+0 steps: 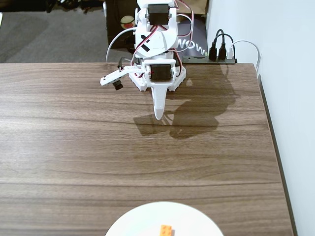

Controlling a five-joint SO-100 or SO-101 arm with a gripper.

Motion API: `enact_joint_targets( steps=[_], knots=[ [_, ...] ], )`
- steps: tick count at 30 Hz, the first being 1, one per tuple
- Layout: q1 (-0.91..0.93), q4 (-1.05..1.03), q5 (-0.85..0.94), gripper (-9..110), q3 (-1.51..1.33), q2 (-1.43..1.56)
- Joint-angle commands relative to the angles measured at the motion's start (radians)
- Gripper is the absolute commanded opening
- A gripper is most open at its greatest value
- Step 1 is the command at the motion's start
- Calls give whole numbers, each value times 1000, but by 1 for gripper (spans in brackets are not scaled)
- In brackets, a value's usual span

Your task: Grasp a lego block and put it on the plate.

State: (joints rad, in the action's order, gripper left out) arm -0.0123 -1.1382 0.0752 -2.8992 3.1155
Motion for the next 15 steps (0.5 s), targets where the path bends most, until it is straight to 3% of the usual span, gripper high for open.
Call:
enact_joint_targets(
  steps=[1, 15],
  knots=[
    [0, -63, -5, 1, 0, 48],
    [18, -130, -18, 1, -21, 176]
  ],
)
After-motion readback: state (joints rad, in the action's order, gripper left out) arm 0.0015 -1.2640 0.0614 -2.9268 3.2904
